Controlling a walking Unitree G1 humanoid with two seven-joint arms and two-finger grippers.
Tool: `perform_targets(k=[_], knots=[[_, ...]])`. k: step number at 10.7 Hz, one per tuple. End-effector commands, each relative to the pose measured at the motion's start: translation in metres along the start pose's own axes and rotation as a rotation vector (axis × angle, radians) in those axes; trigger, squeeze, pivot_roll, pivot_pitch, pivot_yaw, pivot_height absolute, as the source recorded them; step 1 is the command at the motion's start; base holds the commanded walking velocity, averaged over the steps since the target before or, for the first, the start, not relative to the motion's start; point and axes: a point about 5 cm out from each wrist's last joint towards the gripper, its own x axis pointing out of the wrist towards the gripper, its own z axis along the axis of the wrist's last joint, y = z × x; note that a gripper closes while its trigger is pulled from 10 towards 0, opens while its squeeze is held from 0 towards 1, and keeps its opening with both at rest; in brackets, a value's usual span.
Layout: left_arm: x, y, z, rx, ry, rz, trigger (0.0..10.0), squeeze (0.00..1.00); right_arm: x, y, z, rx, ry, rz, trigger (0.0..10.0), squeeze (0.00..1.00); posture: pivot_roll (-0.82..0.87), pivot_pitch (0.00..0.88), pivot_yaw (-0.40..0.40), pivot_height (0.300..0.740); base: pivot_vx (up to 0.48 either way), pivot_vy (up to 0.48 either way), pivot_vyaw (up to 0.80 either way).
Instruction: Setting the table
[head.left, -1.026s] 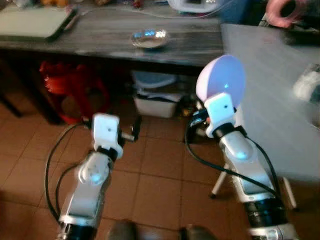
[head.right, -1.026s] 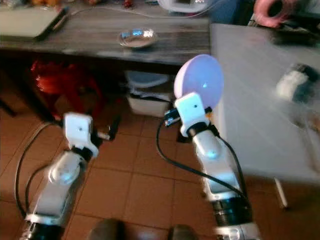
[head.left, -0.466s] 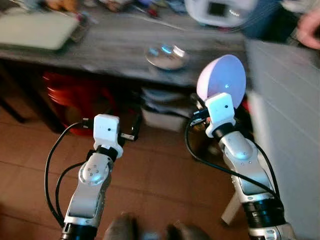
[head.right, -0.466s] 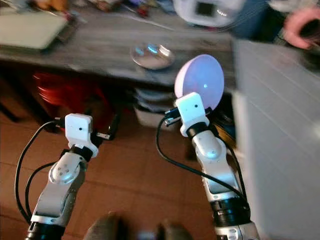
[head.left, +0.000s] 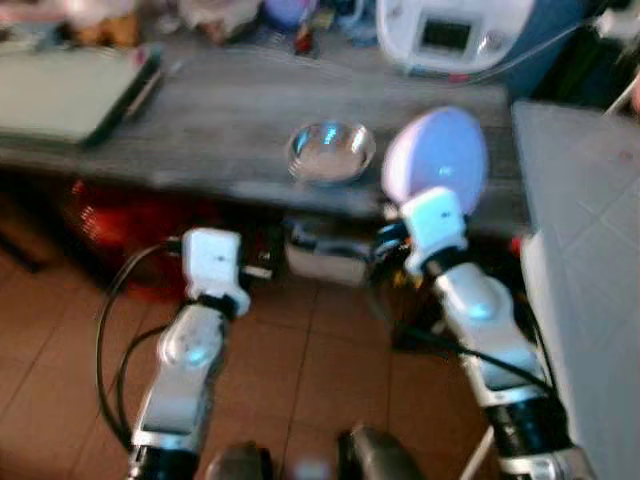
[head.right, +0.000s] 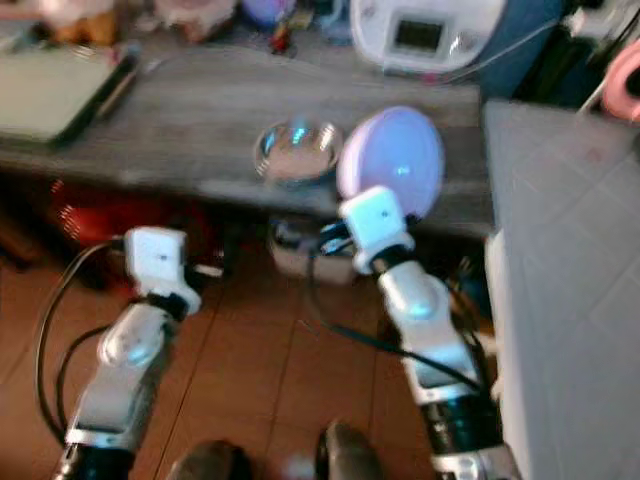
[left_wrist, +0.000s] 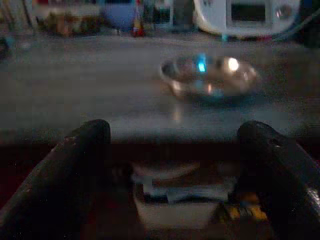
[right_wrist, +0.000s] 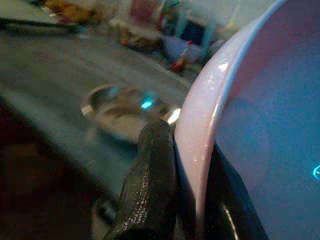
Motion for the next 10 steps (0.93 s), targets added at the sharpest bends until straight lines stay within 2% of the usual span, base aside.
perform_targets(k=[1,3,5,6,7,8,10], knots=[[-0.002,0.009,-0.001,0.015,0.007,0.029,10.0,0.0,0.004,0.006,0.007,0.013,-0.035,0.015,10.0,0.0,-0.01,0.139,-0.014,0.74,0.465,0.0,0.0],[-0.001,0.012,0.004,0.009,-0.003,0.047,10.0,0.0,0.006,0.005,0.012,0.014,-0.061,0.023,10.0,0.0,0.0,0.133,-0.014,0.74,0.465,0.0,0.0],[-0.003,0.009,0.004,-0.001,-0.01,0.049,10.0,0.0,0.017,0.002,0.022,0.006,-0.108,0.067,10.0,0.0,0.01,0.137,-0.011,0.74,0.463,0.0,0.0],[-0.004,0.016,0.007,-0.053,-0.022,0.091,10.0,0.0,0.026,0.002,0.029,-0.036,-0.142,0.128,10.0,0.0,0.01,0.142,-0.013,0.74,0.356,0.322,0.0],[-0.005,0.019,0.007,-0.02,-0.02,0.112,10.0,0.0,0.03,0.002,0.033,-0.031,-0.156,0.183,10.0,0.0,0.02,0.144,-0.02,0.74,0.0,0.0,0.0],[-0.007,0.022,0.006,-0.026,-0.02,0.132,10.0,0.0,0.035,0.005,0.035,-0.02,-0.163,0.258,10.0,0.0,0.01,0.146,-0.02,0.74,0.0,0.0,0.0],[-0.012,0.031,0.004,0.025,-0.005,0.216,10.0,0.0,0.05,0.006,0.037,-0.056,-0.153,0.398,10.0,0.0,0.01,0.15,-0.018,0.74,0.0,0.0,0.0]])
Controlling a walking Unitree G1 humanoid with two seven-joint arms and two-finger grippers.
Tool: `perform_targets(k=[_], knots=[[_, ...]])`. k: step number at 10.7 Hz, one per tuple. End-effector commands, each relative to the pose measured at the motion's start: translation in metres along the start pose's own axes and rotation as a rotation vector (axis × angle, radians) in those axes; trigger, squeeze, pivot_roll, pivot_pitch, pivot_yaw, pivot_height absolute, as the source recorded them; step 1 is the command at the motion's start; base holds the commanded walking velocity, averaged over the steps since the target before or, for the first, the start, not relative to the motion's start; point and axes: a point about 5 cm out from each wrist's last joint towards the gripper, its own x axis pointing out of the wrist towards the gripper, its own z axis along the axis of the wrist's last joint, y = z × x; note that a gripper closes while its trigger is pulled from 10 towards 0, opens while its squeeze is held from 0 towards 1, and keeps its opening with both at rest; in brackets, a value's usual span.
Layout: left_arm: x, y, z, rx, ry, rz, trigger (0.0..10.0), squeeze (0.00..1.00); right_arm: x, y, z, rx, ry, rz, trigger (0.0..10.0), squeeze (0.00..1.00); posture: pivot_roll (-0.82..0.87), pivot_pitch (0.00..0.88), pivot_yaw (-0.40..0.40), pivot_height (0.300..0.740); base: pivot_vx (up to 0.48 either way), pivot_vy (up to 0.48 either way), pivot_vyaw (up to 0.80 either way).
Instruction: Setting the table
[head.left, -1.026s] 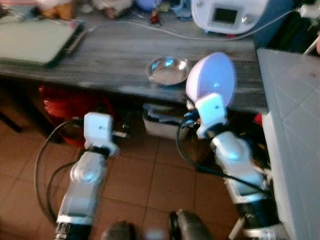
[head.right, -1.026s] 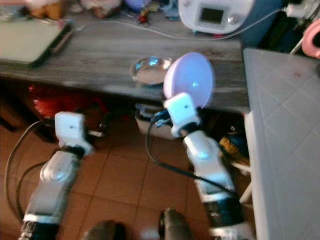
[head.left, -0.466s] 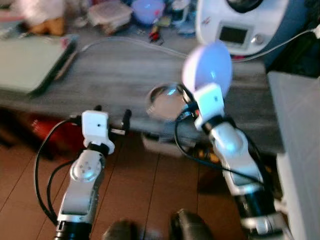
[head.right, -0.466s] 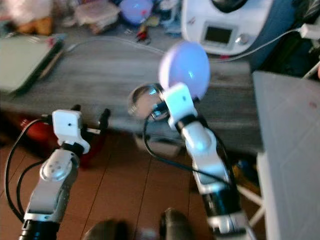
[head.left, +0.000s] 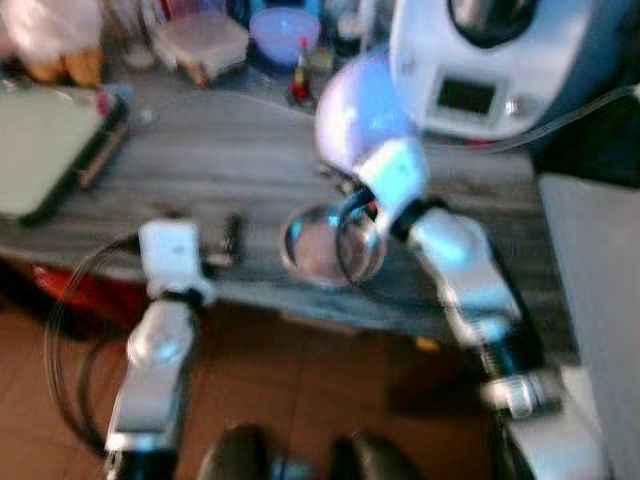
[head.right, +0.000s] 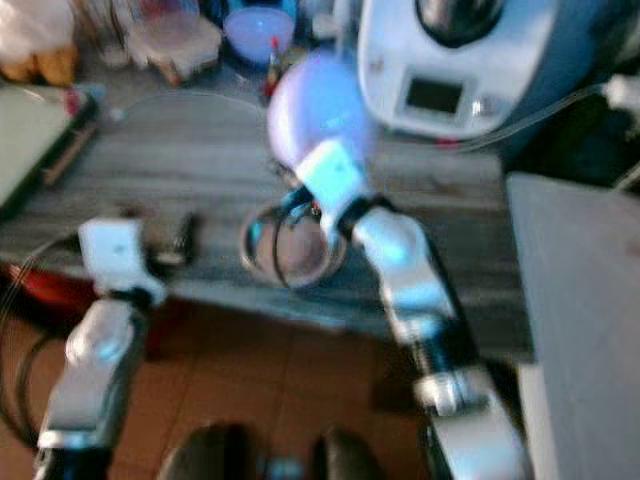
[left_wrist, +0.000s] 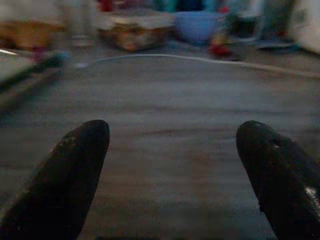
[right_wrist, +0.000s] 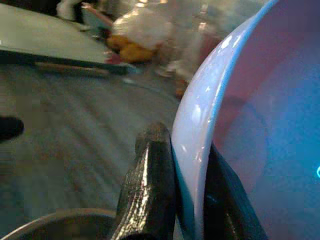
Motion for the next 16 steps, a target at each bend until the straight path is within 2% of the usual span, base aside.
perform_targets(k=[1,2,3,4,6,8,10,11,16], knots=[[-0.004,0.01,-0.002,0.037,0.015,0.065,10.0,0.0,0.001,-0.006,-0.004,0.005,0.009,0.054,10.0,0.0,0.02,0.156,-0.019,0.74,0.0,0.0,0.0],[-0.006,0.021,-0.003,0.072,0.028,0.123,10.0,0.0,0.004,-0.005,-0.007,0.031,0.024,0.118,10.0,0.0,0.04,0.158,-0.022,0.74,0.0,0.0,0.0],[-0.011,0.032,-0.005,0.097,0.044,0.16,10.0,0.0,0.01,-0.003,-0.011,0.015,0.046,0.19,10.0,0.0,0.06,0.166,-0.028,0.74,0.0,0.0,0.0],[-0.016,0.034,-0.005,0.109,0.047,0.167,10.0,0.0,0.014,0.0,-0.013,0.022,0.058,0.241,10.0,0.0,0.07,0.17,-0.031,0.74,0.0,0.0,0.0],[-0.027,0.032,-0.006,0.11,0.064,0.168,10.0,0.0,0.022,0.006,-0.018,-0.059,0.09,0.351,10.0,0.0,0.1,0.182,-0.034,0.74,0.0,0.0,0.0],[-0.032,0.031,-0.005,0.109,0.073,0.162,10.0,0.0,0.026,0.002,-0.017,-0.151,0.106,0.399,10.0,0.0,0.12,0.198,-0.031,0.74,0.0,0.0,0.0],[-0.037,0.033,-0.004,0.112,0.085,0.152,10.0,0.0,0.028,-0.003,-0.016,-0.193,0.12,0.424,10.0,0.0,0.13,0.215,-0.029,0.74,0.0,0.0,0.0],[-0.039,0.033,-0.003,0.112,0.091,0.149,10.0,0.0,0.028,-0.003,-0.019,-0.239,0.145,0.446,10.0,0.0,0.14,0.223,-0.028,0.74,0.0,0.0,0.0],[-0.047,0.033,-0.001,0.112,0.108,0.14,10.0,0.0,0.028,0.001,-0.026,-0.349,0.183,0.504,10.0,0.02,0.15,0.242,-0.03,0.74,0.0,0.0,0.0]])
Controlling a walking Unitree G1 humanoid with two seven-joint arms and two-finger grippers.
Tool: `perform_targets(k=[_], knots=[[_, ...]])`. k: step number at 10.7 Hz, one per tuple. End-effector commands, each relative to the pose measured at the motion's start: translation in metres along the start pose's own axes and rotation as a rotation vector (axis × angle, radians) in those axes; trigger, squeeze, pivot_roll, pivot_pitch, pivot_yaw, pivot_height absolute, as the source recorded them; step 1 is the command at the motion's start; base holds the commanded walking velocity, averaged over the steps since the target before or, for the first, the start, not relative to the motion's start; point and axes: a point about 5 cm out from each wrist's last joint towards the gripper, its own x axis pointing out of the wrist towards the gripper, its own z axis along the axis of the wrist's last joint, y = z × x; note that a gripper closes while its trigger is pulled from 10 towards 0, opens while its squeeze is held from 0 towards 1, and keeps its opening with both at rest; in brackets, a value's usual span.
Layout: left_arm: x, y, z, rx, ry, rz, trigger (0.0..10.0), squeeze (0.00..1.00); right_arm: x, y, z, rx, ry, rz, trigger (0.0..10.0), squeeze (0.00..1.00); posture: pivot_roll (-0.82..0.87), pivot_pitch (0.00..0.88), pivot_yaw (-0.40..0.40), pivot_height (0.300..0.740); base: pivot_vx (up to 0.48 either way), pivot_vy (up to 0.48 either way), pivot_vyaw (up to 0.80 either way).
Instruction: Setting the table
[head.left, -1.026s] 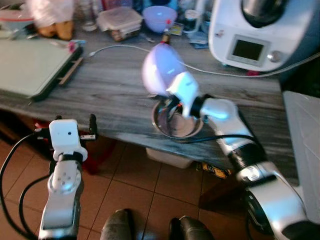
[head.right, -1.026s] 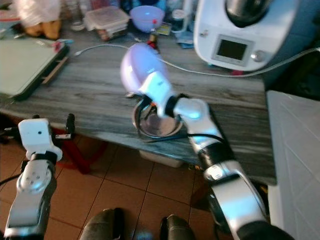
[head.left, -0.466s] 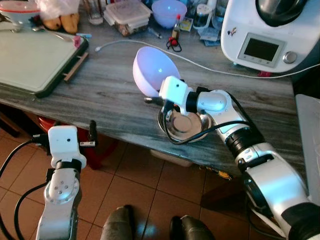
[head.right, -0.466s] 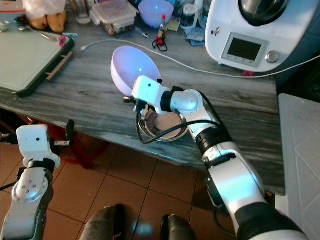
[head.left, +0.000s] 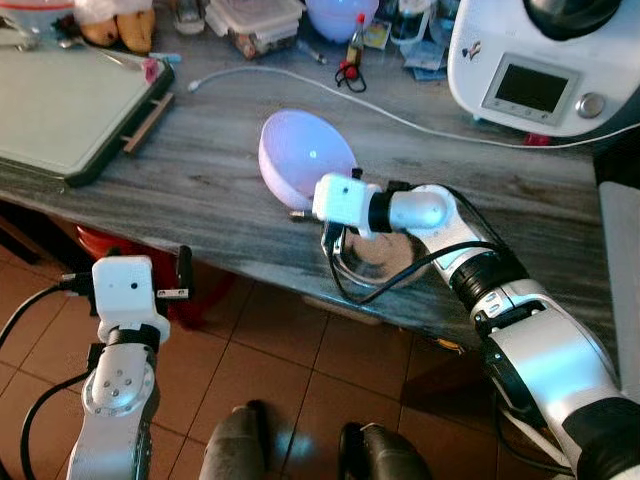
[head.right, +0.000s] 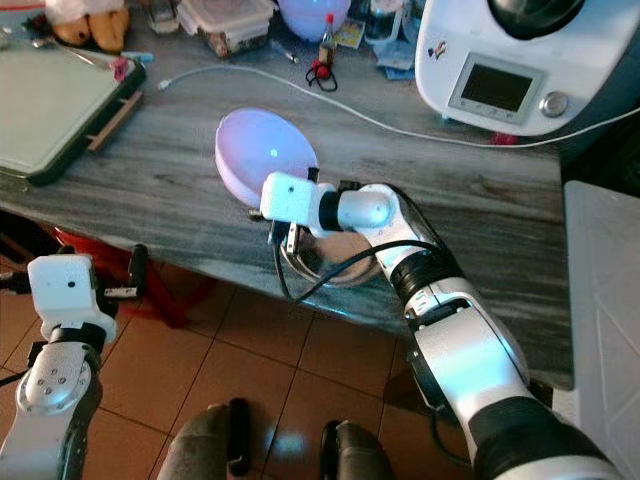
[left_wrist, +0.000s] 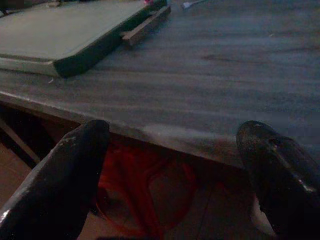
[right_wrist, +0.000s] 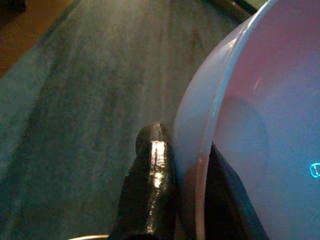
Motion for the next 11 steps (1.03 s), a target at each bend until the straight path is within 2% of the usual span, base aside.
perform_targets(k=[1,2,5,8,9,11], knots=[[-0.003,0.0,0.002,0.0,-0.001,-0.008,10.0,0.0,-0.001,-0.004,0.003,-0.03,0.004,0.007,10.0,0.28,0.15,0.241,-0.03,0.74,0.0,0.0,0.0],[-0.001,-0.002,0.002,-0.005,0.003,-0.017,10.0,0.0,-0.003,-0.006,0.0,-0.061,0.038,0.005,10.0,1.0,0.14,0.238,-0.028,0.74,0.0,0.0,0.0],[0.004,-0.006,0.002,-0.013,0.001,-0.028,10.0,0.0,-0.009,-0.008,-0.002,-0.1,0.057,0.023,10.0,1.0,0.13,0.222,-0.029,0.74,0.0,0.0,0.0],[0.013,-0.014,0.002,-0.04,-0.012,-0.036,10.0,0.0,-0.02,-0.015,-0.001,-0.124,0.083,0.118,10.0,1.0,0.1,0.184,-0.04,0.74,0.0,0.0,0.0],[0.016,-0.016,0.003,-0.046,-0.019,-0.04,10.0,0.0,-0.023,-0.017,0.004,-0.105,0.046,0.141,10.0,1.0,0.09,0.175,-0.035,0.74,0.0,0.0,0.0],[0.02,-0.016,0.002,-0.048,-0.021,-0.044,10.0,0.0,-0.026,-0.022,0.009,-0.09,-0.001,0.102,10.0,1.0,0.09,0.162,-0.033,0.74,0.0,0.0,0.0]])
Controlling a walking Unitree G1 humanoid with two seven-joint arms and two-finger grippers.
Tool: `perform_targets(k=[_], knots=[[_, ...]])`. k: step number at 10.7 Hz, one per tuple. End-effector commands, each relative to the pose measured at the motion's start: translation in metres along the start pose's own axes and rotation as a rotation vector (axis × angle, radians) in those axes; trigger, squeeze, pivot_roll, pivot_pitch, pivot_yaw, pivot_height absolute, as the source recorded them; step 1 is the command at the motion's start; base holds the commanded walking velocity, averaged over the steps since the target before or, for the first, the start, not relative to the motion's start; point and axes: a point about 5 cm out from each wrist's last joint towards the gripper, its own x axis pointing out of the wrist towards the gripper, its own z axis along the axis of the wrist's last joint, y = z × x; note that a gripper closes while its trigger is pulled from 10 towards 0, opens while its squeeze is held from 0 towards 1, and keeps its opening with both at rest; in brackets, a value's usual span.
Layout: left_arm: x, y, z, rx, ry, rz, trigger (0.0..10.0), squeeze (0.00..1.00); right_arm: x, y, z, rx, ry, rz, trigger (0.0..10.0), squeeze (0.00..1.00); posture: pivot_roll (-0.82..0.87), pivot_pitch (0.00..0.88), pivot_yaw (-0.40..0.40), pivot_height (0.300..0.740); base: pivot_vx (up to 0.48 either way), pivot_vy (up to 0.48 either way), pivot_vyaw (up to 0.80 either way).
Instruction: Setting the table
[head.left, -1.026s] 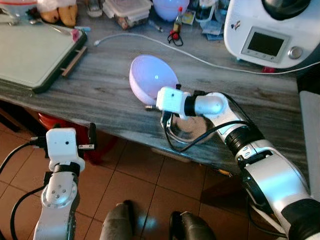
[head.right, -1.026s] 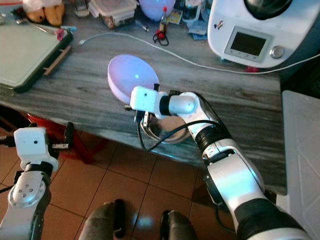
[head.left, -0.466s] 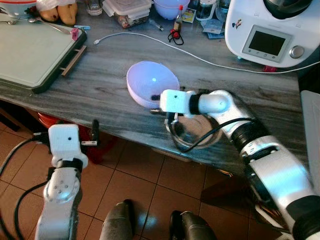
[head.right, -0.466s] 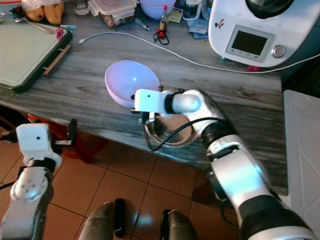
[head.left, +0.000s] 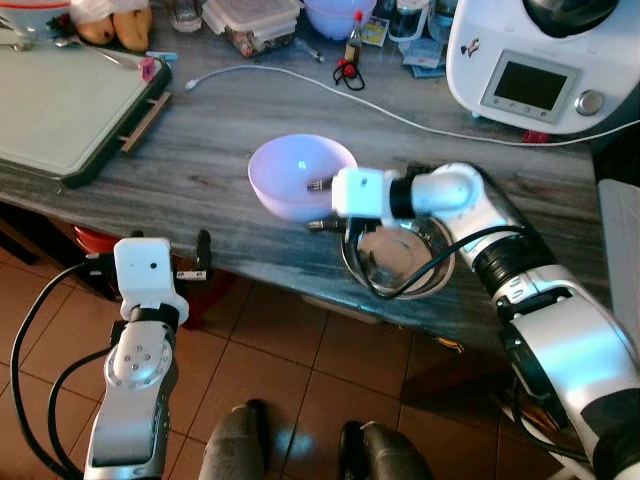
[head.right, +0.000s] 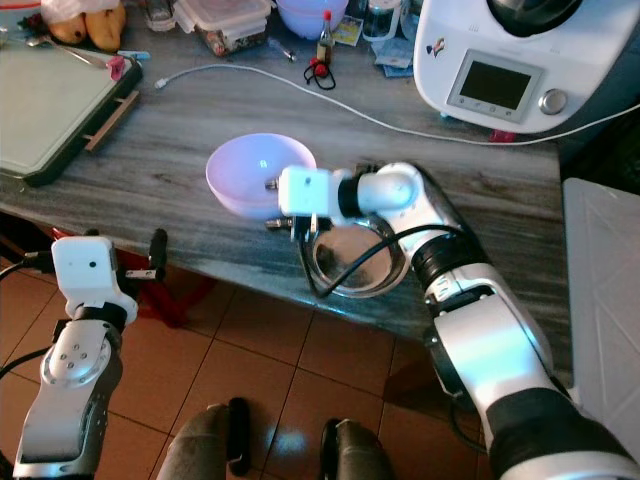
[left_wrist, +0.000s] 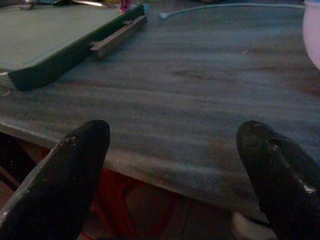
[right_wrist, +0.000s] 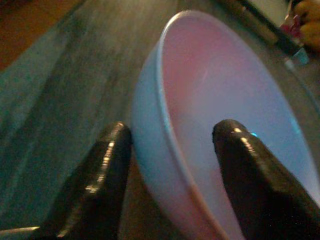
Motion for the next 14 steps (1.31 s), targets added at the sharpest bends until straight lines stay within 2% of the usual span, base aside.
perform_targets(k=[1,3,5,8,9,10,11,13,14], knots=[[0.001,0.002,-0.002,-0.001,0.003,0.009,10.0,0.0,-0.004,-0.002,0.004,0.014,-0.05,-0.023,10.0,1.0,0.08,0.154,-0.032,0.74,0.0,0.0,0.0],[0.002,0.0,-0.003,-0.005,0.001,0.006,10.0,0.0,-0.012,-0.004,0.006,0.031,-0.088,-0.09,10.0,1.0,0.07,0.149,-0.027,0.74,0.0,0.0,0.0],[0.002,0.0,-0.005,-0.007,0.0,0.003,10.0,0.0,-0.023,0.002,0.009,0.07,-0.126,-0.235,10.0,1.0,0.07,0.145,-0.027,0.74,0.0,0.0,0.0],[0.004,0.0,-0.006,-0.008,-0.002,-0.004,10.0,0.0,-0.043,0.025,0.012,0.187,-0.155,-0.578,10.0,1.0,0.05,0.148,-0.018,0.74,0.0,0.0,0.0],[0.005,-0.001,-0.005,-0.007,-0.004,-0.011,10.0,0.0,-0.053,0.027,0.007,0.236,-0.104,-0.738,10.0,1.0,0.04,0.148,-0.018,0.74,0.0,0.0,0.0],[0.007,-0.001,-0.005,-0.008,-0.003,-0.012,10.0,0.0,-0.057,0.028,0.004,0.276,-0.062,-0.807,10.0,1.0,0.04,0.159,-0.017,0.74,0.0,0.0,0.0],[0.008,-0.001,-0.004,-0.009,-0.007,-0.013,10.0,0.0,-0.057,0.045,-0.009,0.347,0.055,-0.828,10.0,1.0,0.04,0.152,-0.016,0.74,0.0,0.0,0.0],[0.007,0.0,-0.005,-0.007,-0.008,-0.017,10.0,0.0,-0.052,0.075,-0.021,0.496,0.148,-0.843,10.0,1.0,0.04,0.155,-0.015,0.74,0.0,0.0,0.0],[0.008,0.0,-0.005,-0.007,-0.008,-0.017,10.0,0.0,-0.049,0.079,-0.021,0.542,0.169,-0.844,10.0,1.0,0.04,0.158,-0.015,0.74,0.0,0.0,0.0]])
